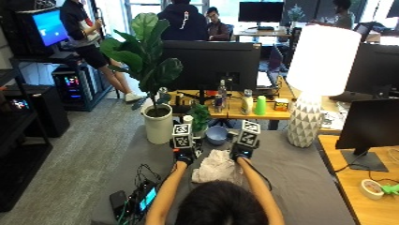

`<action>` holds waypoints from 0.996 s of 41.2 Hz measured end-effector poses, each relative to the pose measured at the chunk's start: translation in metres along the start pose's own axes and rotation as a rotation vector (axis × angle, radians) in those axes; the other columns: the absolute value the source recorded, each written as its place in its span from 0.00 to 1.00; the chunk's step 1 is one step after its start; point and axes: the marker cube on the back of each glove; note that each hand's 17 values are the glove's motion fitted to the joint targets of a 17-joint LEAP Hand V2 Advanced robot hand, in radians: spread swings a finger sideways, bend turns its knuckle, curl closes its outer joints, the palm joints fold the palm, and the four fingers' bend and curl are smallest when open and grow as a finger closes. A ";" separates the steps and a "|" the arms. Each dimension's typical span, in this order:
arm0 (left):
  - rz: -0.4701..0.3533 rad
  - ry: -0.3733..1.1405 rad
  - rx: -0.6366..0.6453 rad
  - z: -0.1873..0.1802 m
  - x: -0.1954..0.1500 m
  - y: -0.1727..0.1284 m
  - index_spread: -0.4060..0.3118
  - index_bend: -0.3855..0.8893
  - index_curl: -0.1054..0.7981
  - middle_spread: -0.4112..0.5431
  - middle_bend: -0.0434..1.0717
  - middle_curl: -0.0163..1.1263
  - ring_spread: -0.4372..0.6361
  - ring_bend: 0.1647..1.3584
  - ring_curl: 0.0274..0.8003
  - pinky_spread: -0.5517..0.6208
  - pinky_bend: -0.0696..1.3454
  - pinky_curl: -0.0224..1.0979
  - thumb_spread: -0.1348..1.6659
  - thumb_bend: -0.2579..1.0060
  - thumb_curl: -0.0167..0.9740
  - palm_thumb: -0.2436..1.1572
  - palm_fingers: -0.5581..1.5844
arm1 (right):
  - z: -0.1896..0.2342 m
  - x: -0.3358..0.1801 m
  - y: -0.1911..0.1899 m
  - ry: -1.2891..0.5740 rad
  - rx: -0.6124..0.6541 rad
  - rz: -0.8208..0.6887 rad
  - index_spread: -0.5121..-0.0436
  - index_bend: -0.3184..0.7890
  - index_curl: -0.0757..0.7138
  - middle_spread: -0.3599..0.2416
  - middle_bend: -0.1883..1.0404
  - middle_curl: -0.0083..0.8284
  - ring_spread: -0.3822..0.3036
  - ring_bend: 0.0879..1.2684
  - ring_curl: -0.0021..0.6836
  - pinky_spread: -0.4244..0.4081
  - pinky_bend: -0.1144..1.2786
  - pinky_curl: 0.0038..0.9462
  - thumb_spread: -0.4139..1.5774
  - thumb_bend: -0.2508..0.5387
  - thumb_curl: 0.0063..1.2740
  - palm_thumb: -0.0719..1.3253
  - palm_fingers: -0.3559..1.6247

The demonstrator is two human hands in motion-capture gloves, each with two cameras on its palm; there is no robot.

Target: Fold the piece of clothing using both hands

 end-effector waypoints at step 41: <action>-0.070 0.007 0.007 -0.021 -0.052 -0.021 0.44 0.45 0.57 0.53 0.18 0.23 0.62 0.28 0.34 0.71 0.28 0.32 0.84 0.20 0.21 0.27 0.40 | -0.044 -0.032 0.034 -0.209 0.047 -0.109 0.68 0.36 0.35 0.51 0.42 0.55 0.38 0.43 0.62 0.30 0.51 0.45 0.81 0.31 0.34 0.70 0.71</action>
